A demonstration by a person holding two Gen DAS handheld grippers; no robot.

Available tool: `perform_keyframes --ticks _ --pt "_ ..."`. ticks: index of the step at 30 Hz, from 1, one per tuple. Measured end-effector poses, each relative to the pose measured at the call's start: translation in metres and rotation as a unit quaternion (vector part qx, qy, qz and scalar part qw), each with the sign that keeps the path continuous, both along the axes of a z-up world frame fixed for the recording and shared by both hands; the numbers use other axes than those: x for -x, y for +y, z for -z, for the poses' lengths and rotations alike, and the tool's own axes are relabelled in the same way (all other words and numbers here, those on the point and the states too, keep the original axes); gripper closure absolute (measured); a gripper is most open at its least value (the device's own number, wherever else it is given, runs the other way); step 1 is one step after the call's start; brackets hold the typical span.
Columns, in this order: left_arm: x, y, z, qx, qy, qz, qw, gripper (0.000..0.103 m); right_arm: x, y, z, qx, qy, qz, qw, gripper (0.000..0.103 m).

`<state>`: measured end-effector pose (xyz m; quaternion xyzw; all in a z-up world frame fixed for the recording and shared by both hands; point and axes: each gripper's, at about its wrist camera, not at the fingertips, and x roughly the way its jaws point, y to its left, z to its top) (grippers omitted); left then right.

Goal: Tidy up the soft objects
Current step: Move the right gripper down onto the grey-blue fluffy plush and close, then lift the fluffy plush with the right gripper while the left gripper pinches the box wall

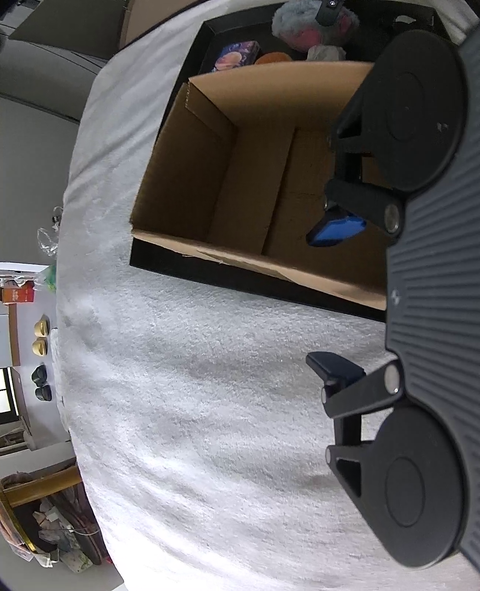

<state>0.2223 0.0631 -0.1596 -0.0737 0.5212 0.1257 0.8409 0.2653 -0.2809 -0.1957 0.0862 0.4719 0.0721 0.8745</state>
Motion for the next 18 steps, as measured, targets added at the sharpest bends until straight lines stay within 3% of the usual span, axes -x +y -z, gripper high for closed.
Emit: perform_keyframes --ticks 6,11,14,18 --pt "-0.007 -0.002 0.013 0.005 0.018 0.0 0.9998 0.054 -0.01 0.004 0.01 0.009 0.002 0.0 1.0 0.017" --pt "-0.011 -0.002 0.017 0.006 0.019 -0.001 0.9998 0.07 -0.015 0.004 0.016 0.018 0.001 0.002 1.0 0.018" --pt "-0.011 -0.002 0.017 0.003 0.022 -0.001 0.9997 0.083 -0.017 0.005 0.021 0.022 0.007 -0.002 1.0 0.034" --pt "-0.007 -0.001 0.016 0.024 0.017 -0.001 0.9996 0.09 -0.015 0.004 0.02 0.018 0.001 -0.001 1.0 0.043"
